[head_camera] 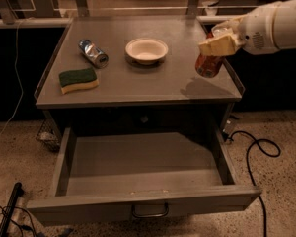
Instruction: Place coke can into top drawer
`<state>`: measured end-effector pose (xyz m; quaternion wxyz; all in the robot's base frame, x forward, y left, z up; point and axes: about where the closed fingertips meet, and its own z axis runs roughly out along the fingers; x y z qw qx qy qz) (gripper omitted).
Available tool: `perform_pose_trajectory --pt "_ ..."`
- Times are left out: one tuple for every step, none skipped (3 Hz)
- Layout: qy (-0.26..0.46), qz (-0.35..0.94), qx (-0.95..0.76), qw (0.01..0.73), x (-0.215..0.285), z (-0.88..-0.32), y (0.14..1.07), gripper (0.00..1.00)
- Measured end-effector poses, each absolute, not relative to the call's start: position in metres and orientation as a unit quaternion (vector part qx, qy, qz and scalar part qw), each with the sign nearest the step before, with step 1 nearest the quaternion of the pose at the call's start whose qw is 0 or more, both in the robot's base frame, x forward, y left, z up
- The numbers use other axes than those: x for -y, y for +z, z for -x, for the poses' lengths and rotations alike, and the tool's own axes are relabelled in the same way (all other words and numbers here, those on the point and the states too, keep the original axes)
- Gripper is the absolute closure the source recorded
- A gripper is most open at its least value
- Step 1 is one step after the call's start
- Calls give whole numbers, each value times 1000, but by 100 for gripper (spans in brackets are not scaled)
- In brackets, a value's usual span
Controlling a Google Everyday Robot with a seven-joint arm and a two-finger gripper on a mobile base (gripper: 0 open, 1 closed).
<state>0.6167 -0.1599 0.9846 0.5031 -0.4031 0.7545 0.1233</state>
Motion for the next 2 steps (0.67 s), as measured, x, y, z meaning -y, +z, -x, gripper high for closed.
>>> perform_pose_trajectory --pt "140 361 -771 506 177 -571 957 100" --pt "151 342 -780 502 179 -550 938 100"
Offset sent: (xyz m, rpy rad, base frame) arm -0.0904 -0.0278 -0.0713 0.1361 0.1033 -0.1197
